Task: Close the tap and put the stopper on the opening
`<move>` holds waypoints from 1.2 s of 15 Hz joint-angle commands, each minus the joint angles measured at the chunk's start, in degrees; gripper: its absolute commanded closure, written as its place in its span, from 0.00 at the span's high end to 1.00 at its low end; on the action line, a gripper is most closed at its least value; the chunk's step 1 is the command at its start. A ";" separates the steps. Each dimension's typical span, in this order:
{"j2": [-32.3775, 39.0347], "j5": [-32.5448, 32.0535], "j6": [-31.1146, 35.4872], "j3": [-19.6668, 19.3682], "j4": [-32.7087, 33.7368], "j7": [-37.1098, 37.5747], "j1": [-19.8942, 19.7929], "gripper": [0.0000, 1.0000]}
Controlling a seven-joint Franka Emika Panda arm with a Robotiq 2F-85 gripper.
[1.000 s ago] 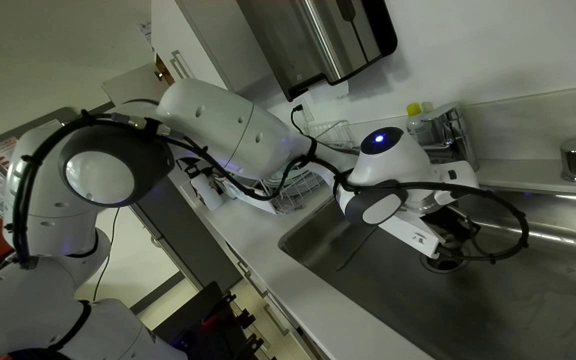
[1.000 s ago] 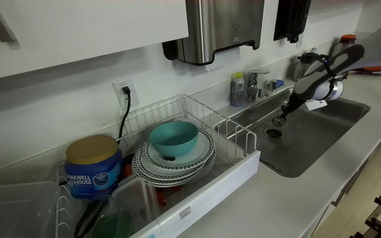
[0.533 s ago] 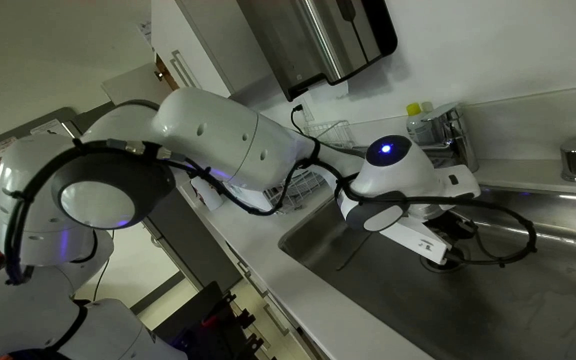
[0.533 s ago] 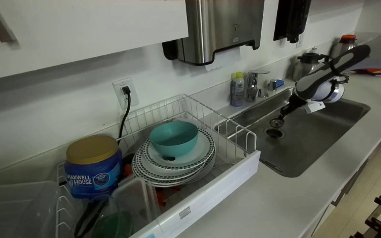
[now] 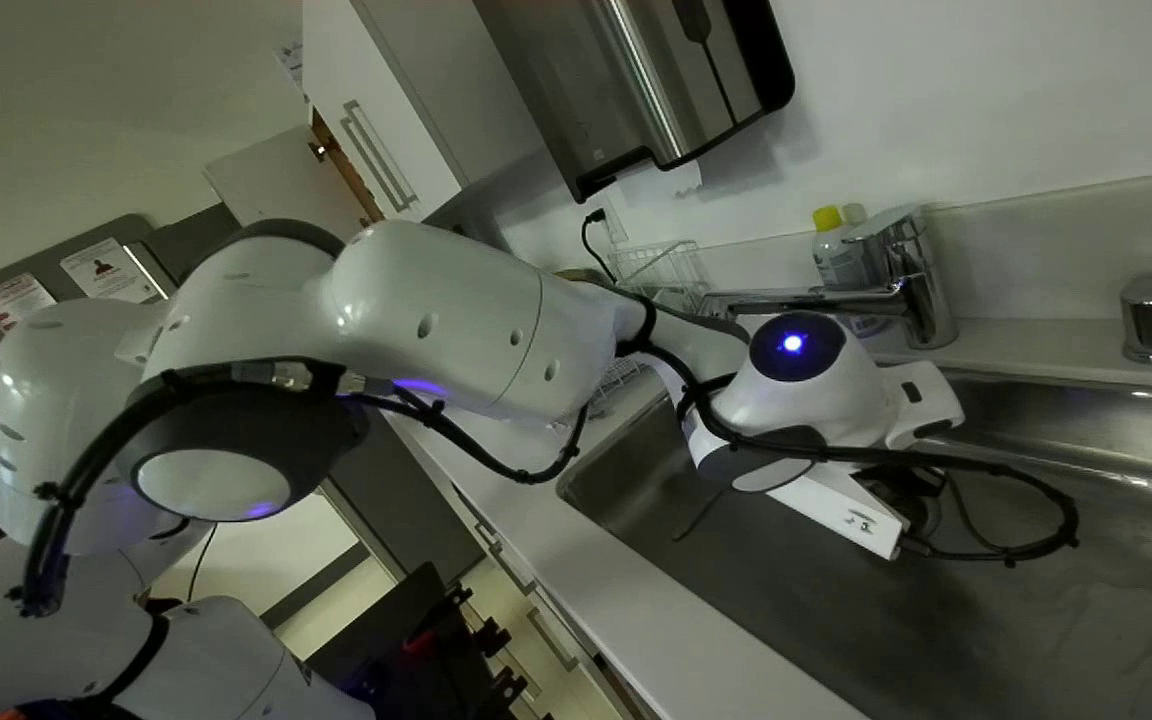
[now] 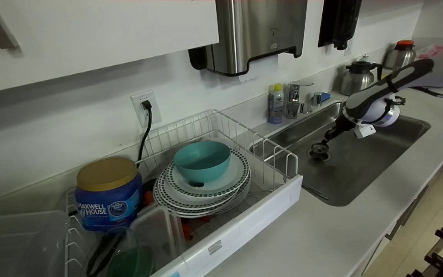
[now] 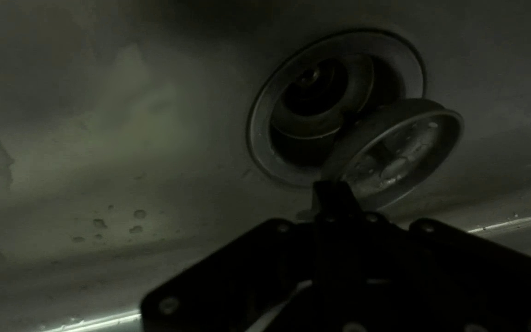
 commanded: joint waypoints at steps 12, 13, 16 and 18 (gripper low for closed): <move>3.59 -0.02 2.16 -0.01 2.87 -1.40 0.72 0.01; 3.66 -0.04 2.36 -0.32 3.01 -1.23 0.95 0.01; 3.71 -0.27 3.49 -1.49 3.12 -0.45 1.79 0.01; 3.75 -0.49 4.34 -2.26 3.16 -0.07 2.32 0.01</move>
